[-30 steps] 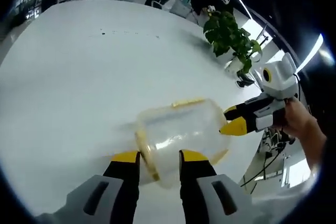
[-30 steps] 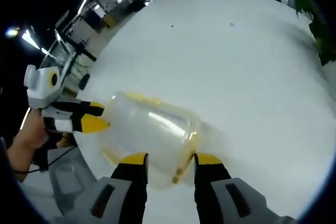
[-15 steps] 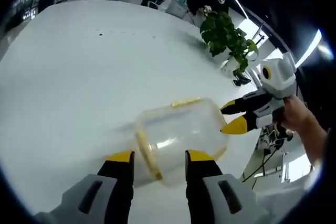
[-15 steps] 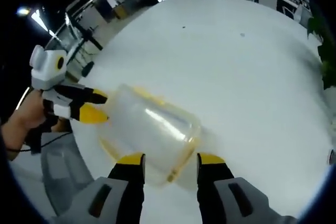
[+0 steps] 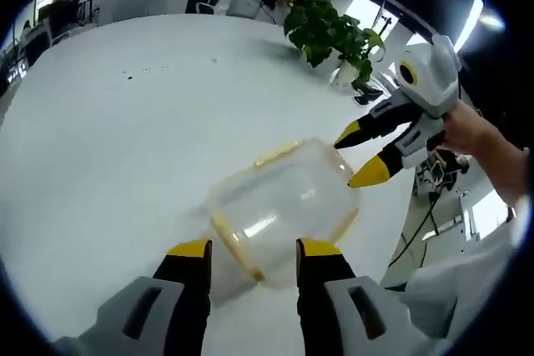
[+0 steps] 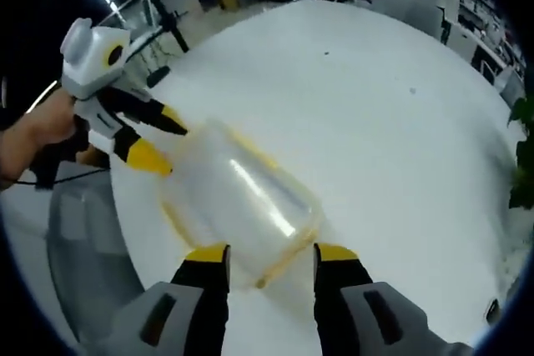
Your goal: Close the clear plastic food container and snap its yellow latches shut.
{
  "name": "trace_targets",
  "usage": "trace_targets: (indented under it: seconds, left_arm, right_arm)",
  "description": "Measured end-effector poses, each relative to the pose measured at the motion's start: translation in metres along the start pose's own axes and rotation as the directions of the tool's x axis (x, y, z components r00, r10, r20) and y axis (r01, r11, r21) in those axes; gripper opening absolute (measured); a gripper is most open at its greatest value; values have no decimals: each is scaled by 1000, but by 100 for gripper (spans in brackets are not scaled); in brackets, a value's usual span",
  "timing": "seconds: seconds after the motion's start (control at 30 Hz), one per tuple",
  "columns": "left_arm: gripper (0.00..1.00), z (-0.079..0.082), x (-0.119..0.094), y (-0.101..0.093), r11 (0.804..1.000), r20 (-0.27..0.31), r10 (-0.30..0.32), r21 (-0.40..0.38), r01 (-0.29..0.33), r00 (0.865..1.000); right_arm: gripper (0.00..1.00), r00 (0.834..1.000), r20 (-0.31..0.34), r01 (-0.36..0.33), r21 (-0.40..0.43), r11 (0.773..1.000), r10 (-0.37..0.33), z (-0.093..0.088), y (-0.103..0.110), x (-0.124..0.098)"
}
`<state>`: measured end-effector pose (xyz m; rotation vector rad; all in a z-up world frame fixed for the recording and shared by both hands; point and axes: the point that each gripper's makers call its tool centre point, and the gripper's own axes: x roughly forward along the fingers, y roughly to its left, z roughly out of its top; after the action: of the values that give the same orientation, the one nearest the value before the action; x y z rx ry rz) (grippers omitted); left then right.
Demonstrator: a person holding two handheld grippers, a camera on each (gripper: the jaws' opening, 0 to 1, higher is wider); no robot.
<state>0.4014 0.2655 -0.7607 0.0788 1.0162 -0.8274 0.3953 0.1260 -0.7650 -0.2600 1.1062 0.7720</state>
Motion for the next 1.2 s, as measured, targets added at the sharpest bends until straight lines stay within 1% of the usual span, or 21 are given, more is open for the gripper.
trace_targets:
  seconds: [0.17,0.23,0.27,0.3,0.37,0.4,0.43,0.5,0.63,0.67,0.7,0.83,0.9,0.93,1.07,1.17,1.2]
  left_arm:
    - [41,4,-2,-2,997,-16,-14,74,15,1000]
    - [41,5,-2,-1,996,-25,-10,91,13,1000]
    - [41,7,-3,-1,994,-26,-13,111,16,1000]
    - [41,8,-4,-1,991,-30,-12,130,16,999]
    - [41,8,-6,-1,989,-41,-13,148,19,999]
    - [41,9,-7,-3,984,-51,-21,178,30,998]
    - [40,9,-7,-4,981,-58,-22,192,33,998]
    - [40,10,-7,-4,975,-67,-25,218,39,997]
    - [40,12,-7,-6,959,-85,-28,277,50,996]
    - [40,12,-6,-7,952,-93,-34,301,60,995]
    - [40,12,-6,-7,949,-96,-32,309,60,995]
    - [41,12,-5,-9,924,-120,-36,374,79,992]
    - [41,13,-6,-10,910,-129,-33,407,84,991]
    - [41,14,-6,-9,906,-127,-31,416,82,991]
    - [41,15,-4,-12,874,-139,-35,476,98,990]
    - [41,18,-5,-13,843,-138,-35,528,104,990]
    - [41,18,-4,-12,838,-141,-30,536,102,990]
  right_arm:
    - [39,1000,-14,-7,-55,998,6,-1,-2,-1]
    - [39,1000,-21,-8,-89,996,7,1,-2,-2]
    - [39,1000,-25,-8,-104,995,6,1,-1,-2]
    - [39,1000,-30,-13,-136,991,9,1,-1,-2]
    - [40,999,-39,-13,-173,985,7,2,0,-2]
    - [40,999,-49,-15,-205,979,5,2,0,-2]
    - [40,998,-58,-21,-220,975,9,1,1,-2]
    - [40,998,-68,-24,-222,975,9,1,2,-1]
    - [40,996,-83,-30,-265,964,8,2,2,-1]
    - [40,996,-86,-30,-278,960,6,3,2,-1]
    - [40,996,-90,-28,-289,957,2,3,2,-2]
    - [40,994,-106,-37,-351,936,-1,5,3,-1]
    - [40,993,-115,-37,-382,923,-8,6,2,-1]
    - [40,994,-111,-34,-407,913,-12,8,2,-1]
    - [39,993,-120,-37,-430,902,-17,10,2,-1]
    - [39,992,-124,-43,-451,892,-15,12,3,0]
    - [39,992,-128,-51,-467,883,-10,12,5,0]
